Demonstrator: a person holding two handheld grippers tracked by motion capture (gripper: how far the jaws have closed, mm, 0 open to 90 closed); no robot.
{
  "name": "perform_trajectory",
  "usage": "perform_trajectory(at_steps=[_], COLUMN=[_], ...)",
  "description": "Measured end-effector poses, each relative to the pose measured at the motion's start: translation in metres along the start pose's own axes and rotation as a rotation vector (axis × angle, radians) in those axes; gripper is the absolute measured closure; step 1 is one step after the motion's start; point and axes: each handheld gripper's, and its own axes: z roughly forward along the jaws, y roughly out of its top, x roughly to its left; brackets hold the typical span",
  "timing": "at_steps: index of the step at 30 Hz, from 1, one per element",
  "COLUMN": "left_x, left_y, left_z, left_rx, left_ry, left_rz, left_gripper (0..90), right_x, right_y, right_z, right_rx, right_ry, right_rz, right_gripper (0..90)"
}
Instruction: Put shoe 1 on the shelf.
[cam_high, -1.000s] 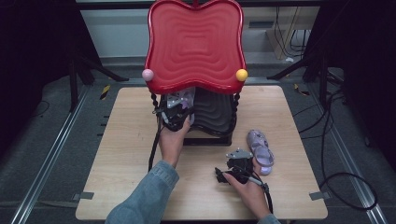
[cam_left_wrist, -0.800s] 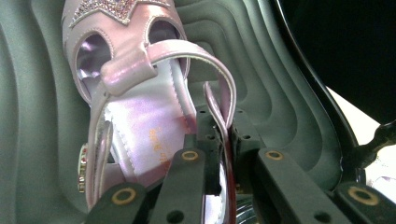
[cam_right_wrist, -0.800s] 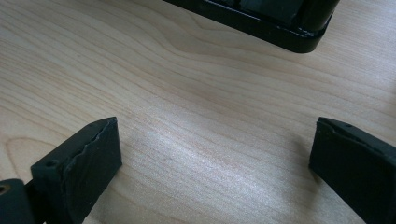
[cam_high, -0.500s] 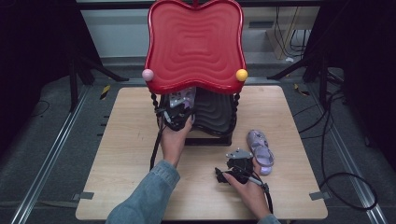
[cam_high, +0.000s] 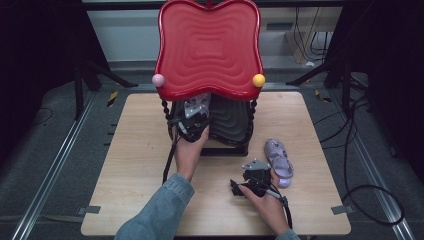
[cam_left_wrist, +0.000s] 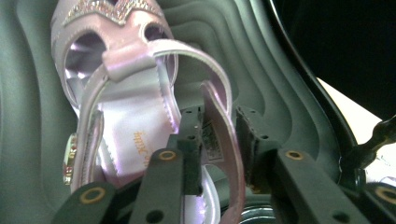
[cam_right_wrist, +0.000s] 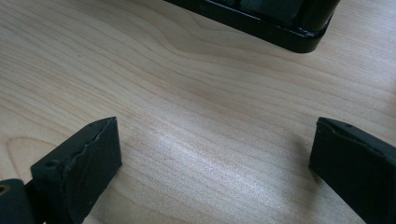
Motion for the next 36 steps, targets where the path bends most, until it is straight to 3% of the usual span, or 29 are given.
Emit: perform_trajectory(at_steps=[4, 14, 20, 28, 36], left_x=[-0.002, -0.008, -0.010, -0.014, -0.006], left_y=[0.003, 0.008, 0.006, -0.001, -0.018], left_z=[-0.008, -0.037, -0.054, -0.080, -0.110], left_rx=[-0.031, -0.083, -0.064, -0.055, -0.012], left_ry=[0.003, 0.014, 0.002, -0.040, -0.054], left_rz=[0.000, 0.052, 0.081, 0.105, 0.133], left_gripper=[61.9, 53.2, 51.6, 47.9, 41.6], right_x=[0.000, 0.000, 0.001, 0.008, 0.014], right_y=[0.000, 0.000, 0.000, 0.007, 0.023], right_z=[0.000, 0.000, 0.000, -0.009, -0.043], right_rx=[0.000, -0.003, 0.001, 0.013, -0.023], right_ry=[0.000, -0.004, -0.007, -0.004, 0.010], right_rz=[0.000, -0.006, 0.000, -0.040, -0.076], right_gripper=[2.4, 2.4, 3.2, 16.2, 28.5])
